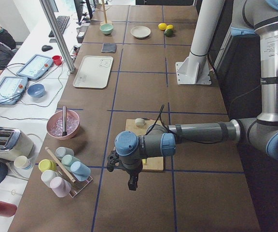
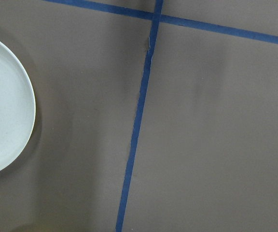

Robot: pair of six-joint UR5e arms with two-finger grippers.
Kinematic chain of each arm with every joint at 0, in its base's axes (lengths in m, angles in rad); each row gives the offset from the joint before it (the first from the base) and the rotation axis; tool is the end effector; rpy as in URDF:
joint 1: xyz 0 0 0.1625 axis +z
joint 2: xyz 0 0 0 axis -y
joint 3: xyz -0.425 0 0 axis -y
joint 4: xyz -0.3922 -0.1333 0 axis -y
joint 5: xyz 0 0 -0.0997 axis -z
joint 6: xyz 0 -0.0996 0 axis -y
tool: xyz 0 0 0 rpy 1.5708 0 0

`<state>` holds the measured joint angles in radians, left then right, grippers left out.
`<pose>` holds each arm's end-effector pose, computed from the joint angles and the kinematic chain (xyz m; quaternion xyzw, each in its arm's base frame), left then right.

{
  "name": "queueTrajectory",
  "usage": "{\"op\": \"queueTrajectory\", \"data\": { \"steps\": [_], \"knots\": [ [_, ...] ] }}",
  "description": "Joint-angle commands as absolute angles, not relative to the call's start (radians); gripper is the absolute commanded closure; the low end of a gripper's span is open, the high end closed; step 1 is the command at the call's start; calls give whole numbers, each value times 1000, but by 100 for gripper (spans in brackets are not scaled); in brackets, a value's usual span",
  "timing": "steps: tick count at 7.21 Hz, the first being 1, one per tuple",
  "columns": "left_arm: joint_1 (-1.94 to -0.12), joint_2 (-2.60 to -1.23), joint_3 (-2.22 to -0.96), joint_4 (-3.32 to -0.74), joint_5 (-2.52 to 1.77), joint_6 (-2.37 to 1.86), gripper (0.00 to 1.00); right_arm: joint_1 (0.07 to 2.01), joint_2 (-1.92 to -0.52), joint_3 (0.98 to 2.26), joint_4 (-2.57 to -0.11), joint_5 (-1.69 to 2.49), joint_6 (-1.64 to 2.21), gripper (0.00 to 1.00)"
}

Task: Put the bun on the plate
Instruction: 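Reach the right gripper to the rim of the white plate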

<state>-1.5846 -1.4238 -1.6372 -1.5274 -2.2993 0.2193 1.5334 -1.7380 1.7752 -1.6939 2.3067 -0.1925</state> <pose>-0.0728 -0.4175 0.7006 -0.0161 0.3599 0.0737 0.9299 0.0509 -0.4164 0.6491 -0.0121 -0.3614 -0.0916 0.9278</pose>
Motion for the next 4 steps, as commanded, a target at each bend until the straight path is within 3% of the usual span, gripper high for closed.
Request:
{"op": "queueTrajectory", "data": {
  "steps": [1,4],
  "knots": [
    [-1585,-1419,-1640,-1528,-2299,221,0,1520,-1723,1784,-1692,2307,-183,0],
    [-1585,-1419,-1640,-1526,-2301,219,0,1487,-1718,1767,-1556,2449,-119,0]
  ]
}}
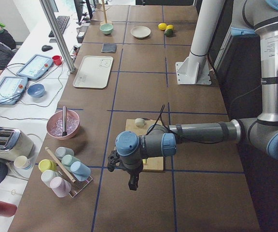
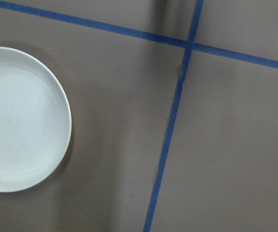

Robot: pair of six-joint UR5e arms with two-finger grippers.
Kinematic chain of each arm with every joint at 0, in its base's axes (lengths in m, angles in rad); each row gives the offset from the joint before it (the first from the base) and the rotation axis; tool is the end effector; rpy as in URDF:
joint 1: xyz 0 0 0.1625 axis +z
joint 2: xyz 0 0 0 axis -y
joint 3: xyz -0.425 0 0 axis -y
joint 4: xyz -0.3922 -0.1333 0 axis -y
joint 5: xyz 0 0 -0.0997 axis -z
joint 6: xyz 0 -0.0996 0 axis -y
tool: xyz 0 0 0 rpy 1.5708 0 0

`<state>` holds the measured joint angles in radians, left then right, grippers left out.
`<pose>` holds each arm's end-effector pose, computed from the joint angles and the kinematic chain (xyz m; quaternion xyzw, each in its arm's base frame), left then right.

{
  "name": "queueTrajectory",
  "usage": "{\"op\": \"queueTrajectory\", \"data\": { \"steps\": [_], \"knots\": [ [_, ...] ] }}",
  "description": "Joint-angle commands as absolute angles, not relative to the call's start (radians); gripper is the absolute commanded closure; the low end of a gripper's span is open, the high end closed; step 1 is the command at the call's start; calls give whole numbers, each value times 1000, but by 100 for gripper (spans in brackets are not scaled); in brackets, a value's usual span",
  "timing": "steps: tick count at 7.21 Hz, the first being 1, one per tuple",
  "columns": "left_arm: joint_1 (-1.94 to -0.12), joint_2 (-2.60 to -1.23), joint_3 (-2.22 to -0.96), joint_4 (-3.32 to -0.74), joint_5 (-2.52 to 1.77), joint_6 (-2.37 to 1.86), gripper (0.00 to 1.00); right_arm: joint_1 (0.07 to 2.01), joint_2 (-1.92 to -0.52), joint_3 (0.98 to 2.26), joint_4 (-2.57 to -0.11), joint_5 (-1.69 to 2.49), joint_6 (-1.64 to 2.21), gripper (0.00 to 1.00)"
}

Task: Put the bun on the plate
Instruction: 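Reach the right gripper to the rim of the white plate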

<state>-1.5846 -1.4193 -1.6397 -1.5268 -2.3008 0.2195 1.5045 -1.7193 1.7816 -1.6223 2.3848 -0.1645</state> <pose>-0.0726 -0.4153 0.7012 -0.0172 0.3607 0.0733 0.9296 0.0323 -0.4321 0.6257 0.0244 -0.3951 -0.1079 0.9119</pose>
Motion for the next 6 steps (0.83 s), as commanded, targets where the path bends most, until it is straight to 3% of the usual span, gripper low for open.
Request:
{"op": "queueTrajectory", "data": {
  "steps": [1,4,6],
  "knots": [
    [-1585,-1419,-1640,-1528,-2301,219,0,1424,-1700,1753,-1475,2450,25,0],
    [-1585,-1419,-1640,-1528,-2301,219,0,1193,-1695,1548,-870,2336,549,1],
    [-1585,-1419,-1638,-1528,-2301,219,0,1069,-1689,1506,-772,2247,686,1]
  ]
}}
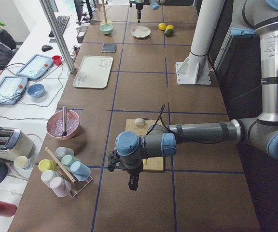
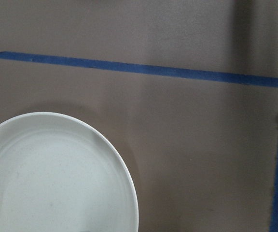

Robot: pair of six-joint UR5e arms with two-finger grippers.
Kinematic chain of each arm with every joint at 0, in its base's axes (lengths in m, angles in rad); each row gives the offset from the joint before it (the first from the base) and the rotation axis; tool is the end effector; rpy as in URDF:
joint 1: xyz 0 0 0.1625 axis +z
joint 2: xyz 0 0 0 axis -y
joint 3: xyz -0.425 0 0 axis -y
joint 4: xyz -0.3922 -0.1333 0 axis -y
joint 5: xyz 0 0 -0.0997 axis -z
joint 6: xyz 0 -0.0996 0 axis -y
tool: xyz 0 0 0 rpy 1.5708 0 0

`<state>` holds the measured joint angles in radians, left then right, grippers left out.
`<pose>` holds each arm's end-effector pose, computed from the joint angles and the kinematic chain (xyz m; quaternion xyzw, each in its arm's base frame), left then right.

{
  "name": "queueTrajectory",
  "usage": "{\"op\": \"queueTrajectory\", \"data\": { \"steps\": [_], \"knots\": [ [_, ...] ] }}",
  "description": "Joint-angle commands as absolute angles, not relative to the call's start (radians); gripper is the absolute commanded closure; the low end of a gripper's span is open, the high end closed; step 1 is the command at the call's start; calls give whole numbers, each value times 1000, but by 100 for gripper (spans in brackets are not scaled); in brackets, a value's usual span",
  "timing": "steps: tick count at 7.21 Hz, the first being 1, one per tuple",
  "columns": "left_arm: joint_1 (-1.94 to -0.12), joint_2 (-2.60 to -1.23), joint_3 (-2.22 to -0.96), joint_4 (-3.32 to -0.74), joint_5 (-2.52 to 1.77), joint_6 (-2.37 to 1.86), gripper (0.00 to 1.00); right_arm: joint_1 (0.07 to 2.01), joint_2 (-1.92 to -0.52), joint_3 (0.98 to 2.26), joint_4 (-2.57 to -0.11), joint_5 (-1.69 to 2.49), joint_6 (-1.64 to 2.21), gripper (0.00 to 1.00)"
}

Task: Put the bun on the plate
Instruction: 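Grip the plate rim with the right gripper and drag it toward table center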

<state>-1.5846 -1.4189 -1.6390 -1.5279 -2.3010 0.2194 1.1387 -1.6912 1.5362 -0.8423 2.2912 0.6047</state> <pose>-0.0726 -0.4151 0.7016 -0.0172 0.3608 0.0732 0.9296 -0.1316 -0.4468 0.6538 0.0624 -0.4248 -0.0219 0.9029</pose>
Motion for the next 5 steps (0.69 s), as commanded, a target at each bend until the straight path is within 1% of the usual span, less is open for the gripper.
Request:
{"op": "queueTrajectory", "data": {
  "steps": [1,2,3,4,5],
  "knots": [
    [-1585,-1419,-1638,-1528,-2301,219,0,1062,-1693,1506,-772,2250,686,4],
    [-1585,-1419,-1638,-1528,-2301,219,0,1052,-1700,1506,-773,2253,686,11],
    [-1585,-1419,-1638,-1528,-2301,219,0,1054,-1701,1511,-773,2266,686,43],
    [-1585,-1419,-1638,-1528,-2301,219,0,1054,-1701,1519,-773,2276,686,83],
    [-1585,-1419,-1640,-1528,-2301,219,0,1055,-1697,1522,-773,2293,684,98]
  ]
}}
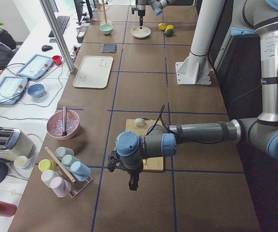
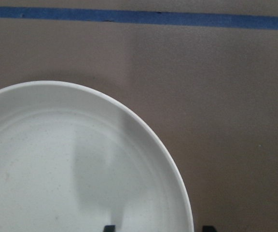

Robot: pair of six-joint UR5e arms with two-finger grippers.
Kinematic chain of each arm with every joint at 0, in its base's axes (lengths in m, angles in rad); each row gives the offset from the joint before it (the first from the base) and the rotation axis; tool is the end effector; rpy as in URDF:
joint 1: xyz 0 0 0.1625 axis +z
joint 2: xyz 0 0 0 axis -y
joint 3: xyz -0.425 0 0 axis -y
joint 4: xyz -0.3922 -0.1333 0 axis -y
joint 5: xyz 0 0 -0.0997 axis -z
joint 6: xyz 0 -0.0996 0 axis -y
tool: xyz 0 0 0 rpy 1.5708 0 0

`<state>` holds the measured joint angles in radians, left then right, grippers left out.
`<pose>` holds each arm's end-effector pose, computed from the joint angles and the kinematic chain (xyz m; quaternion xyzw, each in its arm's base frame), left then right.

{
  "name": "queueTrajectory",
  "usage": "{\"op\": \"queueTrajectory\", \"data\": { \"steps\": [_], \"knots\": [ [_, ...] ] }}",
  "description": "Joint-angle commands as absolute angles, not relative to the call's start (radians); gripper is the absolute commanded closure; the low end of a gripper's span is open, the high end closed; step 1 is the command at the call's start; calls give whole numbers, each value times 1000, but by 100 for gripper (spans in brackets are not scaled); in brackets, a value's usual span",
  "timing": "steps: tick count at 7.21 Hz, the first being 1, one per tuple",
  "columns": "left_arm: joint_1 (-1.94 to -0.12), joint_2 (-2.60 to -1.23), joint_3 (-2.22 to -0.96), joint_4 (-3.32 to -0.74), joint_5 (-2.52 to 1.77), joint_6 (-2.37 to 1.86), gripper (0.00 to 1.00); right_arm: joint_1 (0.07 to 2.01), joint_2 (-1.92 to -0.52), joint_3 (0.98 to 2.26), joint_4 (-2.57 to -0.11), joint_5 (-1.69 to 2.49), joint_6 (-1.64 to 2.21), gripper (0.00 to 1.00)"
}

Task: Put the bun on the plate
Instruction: 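Grip the plate rim with the right gripper and drag it toward table center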

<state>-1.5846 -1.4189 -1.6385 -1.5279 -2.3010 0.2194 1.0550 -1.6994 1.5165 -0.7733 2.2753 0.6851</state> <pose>-0.0726 -0.4150 0.7018 -0.0175 0.3608 0.0731 0.9296 -0.1652 -0.4309 0.6598 0.0484 -0.4317 -0.0283 0.9002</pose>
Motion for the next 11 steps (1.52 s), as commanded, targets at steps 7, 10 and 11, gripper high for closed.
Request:
{"op": "queueTrajectory", "data": {
  "steps": [7,10,11],
  "knots": [
    [-1577,-1420,-1640,-1531,-2303,221,0,1057,-1492,1632,-790,2398,689,99],
    [-1566,-1422,-1640,-1531,-2303,221,0,891,-1315,1629,-792,2326,1011,93],
    [-1556,-1424,-1640,-1531,-2303,219,0,791,-1257,1623,-808,2245,1154,90]
  ]
}}
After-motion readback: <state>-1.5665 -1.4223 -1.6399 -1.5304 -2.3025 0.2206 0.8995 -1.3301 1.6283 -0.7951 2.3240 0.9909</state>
